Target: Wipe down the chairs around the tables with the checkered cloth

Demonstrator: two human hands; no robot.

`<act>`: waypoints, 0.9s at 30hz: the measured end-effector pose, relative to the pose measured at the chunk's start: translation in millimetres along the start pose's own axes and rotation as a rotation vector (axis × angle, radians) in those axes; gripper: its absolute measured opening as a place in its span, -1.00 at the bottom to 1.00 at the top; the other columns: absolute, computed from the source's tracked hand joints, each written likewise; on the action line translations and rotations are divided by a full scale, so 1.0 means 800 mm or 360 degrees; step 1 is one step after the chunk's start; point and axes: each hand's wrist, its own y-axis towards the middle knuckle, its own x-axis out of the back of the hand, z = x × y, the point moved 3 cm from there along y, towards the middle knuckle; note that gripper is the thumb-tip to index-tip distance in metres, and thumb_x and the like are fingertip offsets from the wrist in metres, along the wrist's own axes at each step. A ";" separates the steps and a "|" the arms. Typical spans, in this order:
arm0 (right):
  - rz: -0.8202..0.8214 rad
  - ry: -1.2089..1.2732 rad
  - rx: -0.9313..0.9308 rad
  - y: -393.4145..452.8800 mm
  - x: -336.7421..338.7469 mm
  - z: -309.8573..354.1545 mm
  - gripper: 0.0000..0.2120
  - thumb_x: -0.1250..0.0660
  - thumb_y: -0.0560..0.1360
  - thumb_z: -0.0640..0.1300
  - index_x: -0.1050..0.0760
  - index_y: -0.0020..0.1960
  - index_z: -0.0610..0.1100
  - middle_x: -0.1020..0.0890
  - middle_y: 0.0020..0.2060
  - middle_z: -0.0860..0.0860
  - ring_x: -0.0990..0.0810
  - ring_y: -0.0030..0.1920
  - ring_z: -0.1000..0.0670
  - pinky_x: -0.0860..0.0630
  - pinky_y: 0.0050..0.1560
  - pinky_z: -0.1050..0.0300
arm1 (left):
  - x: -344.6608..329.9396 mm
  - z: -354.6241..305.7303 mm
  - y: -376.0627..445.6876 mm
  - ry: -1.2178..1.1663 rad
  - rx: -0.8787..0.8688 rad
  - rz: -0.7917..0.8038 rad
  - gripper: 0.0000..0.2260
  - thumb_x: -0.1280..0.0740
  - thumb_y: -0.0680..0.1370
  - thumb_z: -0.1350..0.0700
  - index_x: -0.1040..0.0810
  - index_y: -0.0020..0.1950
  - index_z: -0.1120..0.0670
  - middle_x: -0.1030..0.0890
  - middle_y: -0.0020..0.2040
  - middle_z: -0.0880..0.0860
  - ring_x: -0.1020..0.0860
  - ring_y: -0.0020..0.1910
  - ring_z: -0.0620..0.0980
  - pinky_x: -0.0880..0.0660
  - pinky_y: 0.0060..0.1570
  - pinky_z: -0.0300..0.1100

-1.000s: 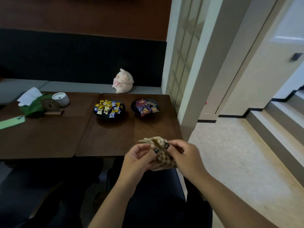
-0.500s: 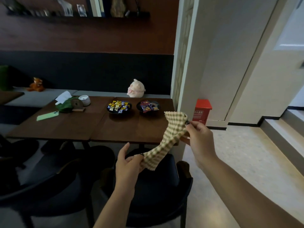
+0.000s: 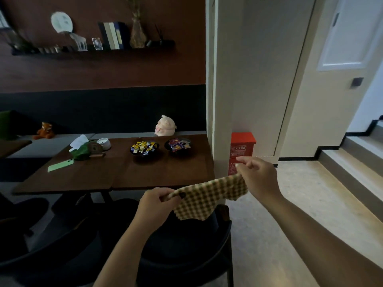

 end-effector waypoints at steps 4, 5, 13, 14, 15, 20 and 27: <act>0.0102 0.0328 -0.0174 -0.005 -0.005 -0.006 -0.73 -0.31 0.48 -0.19 -0.45 -0.39 -0.19 -0.53 -0.46 0.02 -0.52 -0.33 0.06 -0.44 -0.19 0.14 | 0.008 0.001 0.005 -0.0281 0.0049 0.0020 -0.83 -0.44 0.50 0.13 -0.66 -0.24 -0.11 -0.56 0.02 -0.20 -0.55 -0.06 -0.29 -0.49 -0.07 -0.35; 0.0126 0.0353 -0.0220 -0.009 -0.009 -0.006 -0.75 -0.32 0.49 -0.17 -0.48 -0.36 -0.16 -0.55 -0.43 0.01 -0.52 -0.29 0.03 -0.44 -0.18 0.13 | 0.011 0.006 0.005 -0.0447 0.0147 0.0062 -0.89 -0.43 0.51 0.12 -0.69 -0.16 -0.07 -0.60 0.07 -0.14 -0.58 0.02 -0.21 -0.50 0.00 -0.27; 0.0367 0.0325 -0.0484 -0.055 -0.034 -0.007 -0.61 -0.57 0.29 -0.16 -0.48 0.02 0.04 -0.60 -0.03 0.11 -0.56 0.00 0.12 -0.49 -0.11 0.24 | 0.007 0.053 -0.008 -0.0933 0.0871 -0.0247 -0.94 -0.41 0.53 0.05 -0.63 -0.10 0.01 -0.68 -0.04 0.03 -0.63 -0.03 0.08 -0.56 -0.10 -0.02; 0.0345 0.0350 -0.0479 -0.057 -0.032 -0.003 -0.57 -0.57 0.29 -0.17 -0.47 0.05 0.06 -0.60 -0.03 0.12 -0.57 -0.01 0.14 -0.48 -0.15 0.28 | 0.004 0.058 -0.010 -0.0927 0.0884 -0.0225 -0.94 -0.41 0.53 0.05 -0.63 -0.09 0.02 -0.69 -0.04 0.04 -0.64 -0.04 0.09 -0.57 -0.12 -0.03; 0.0323 0.0360 -0.0471 -0.058 -0.029 0.003 -0.54 -0.57 0.29 -0.17 -0.48 0.09 0.07 -0.60 -0.03 0.13 -0.56 -0.01 0.16 -0.46 -0.17 0.30 | 0.001 0.062 -0.014 -0.0951 0.0890 -0.0168 -0.91 -0.42 0.52 0.06 -0.62 -0.02 0.04 -0.69 -0.03 0.05 -0.65 -0.04 0.09 -0.59 -0.13 -0.03; 0.0197 0.0316 -0.0398 -0.059 -0.016 0.039 -0.53 -0.55 0.31 -0.19 -0.48 0.12 0.08 -0.58 -0.05 0.15 -0.56 -0.08 0.20 -0.45 -0.28 0.40 | -0.027 0.073 -0.038 -0.1184 0.1003 0.0113 -0.28 -0.56 0.34 0.18 -0.34 0.42 0.27 -0.63 0.09 0.17 -0.65 0.00 0.11 -0.60 0.00 -0.01; 0.0152 0.0236 -0.0226 -0.065 -0.021 0.083 -0.59 -0.51 0.33 -0.25 -0.53 0.13 -0.01 -0.60 -0.03 0.05 -0.61 -0.04 0.09 -0.58 -0.12 0.24 | -0.058 0.077 -0.057 -0.1437 0.1027 0.0071 -0.86 -0.44 0.46 0.32 -0.63 0.00 0.27 -0.71 -0.10 0.17 -0.70 -0.14 0.01 -0.58 -0.26 -0.25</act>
